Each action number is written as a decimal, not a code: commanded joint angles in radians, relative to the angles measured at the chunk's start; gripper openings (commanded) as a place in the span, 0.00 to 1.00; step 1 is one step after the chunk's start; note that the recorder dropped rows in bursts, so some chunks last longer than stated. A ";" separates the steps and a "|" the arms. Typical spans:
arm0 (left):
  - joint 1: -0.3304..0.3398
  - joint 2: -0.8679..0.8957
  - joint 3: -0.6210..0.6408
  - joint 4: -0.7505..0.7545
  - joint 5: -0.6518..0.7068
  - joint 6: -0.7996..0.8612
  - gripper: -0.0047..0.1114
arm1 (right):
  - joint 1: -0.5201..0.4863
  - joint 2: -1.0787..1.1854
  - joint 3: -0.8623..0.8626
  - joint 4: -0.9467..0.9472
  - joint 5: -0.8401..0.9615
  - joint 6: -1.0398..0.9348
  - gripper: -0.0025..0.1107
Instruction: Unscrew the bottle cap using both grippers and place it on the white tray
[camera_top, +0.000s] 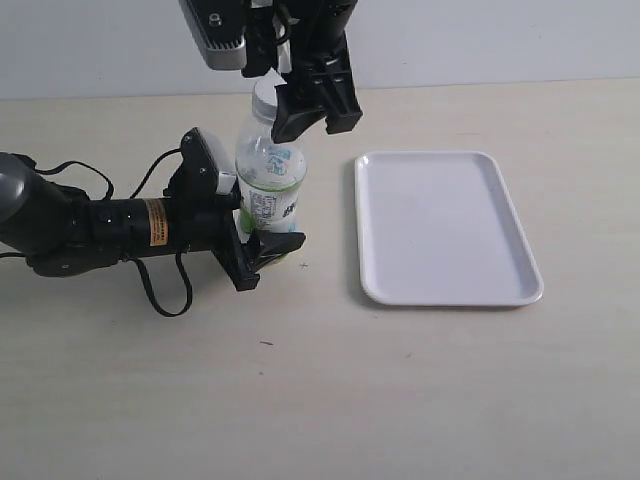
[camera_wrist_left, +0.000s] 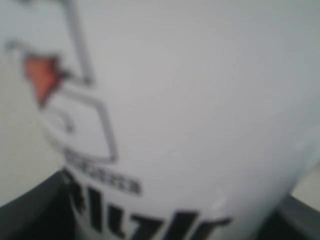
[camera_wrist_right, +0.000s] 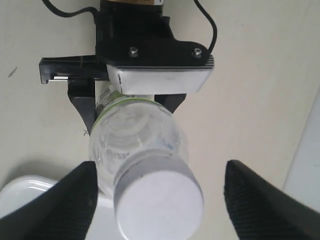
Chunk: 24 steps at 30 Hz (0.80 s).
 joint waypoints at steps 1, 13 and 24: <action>-0.001 -0.009 0.001 0.005 0.002 -0.008 0.04 | -0.002 -0.007 0.000 0.050 -0.014 0.006 0.69; -0.001 -0.009 0.001 0.003 0.000 -0.008 0.04 | -0.002 -0.049 0.000 0.008 -0.007 0.956 0.68; -0.001 -0.009 0.001 0.003 0.000 -0.008 0.04 | -0.002 -0.049 0.000 0.002 0.058 1.061 0.66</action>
